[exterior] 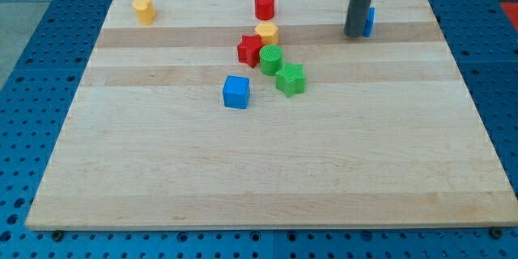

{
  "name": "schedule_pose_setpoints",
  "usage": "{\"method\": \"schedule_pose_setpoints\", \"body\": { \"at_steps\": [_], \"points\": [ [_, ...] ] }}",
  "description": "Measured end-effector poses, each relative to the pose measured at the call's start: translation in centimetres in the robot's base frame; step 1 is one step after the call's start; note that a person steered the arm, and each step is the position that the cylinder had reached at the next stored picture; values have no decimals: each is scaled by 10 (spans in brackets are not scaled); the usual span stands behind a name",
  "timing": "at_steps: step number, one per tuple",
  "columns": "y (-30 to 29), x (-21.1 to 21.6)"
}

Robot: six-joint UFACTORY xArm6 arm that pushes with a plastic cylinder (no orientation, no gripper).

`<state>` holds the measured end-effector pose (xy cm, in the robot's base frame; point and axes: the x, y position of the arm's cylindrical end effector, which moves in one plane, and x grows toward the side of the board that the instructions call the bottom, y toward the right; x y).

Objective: Move blue triangle towards top right

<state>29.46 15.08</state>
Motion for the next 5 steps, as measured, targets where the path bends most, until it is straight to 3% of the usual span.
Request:
{"method": "schedule_pose_setpoints", "body": {
  "at_steps": [5],
  "points": [
    [45, -25]
  ]
}}
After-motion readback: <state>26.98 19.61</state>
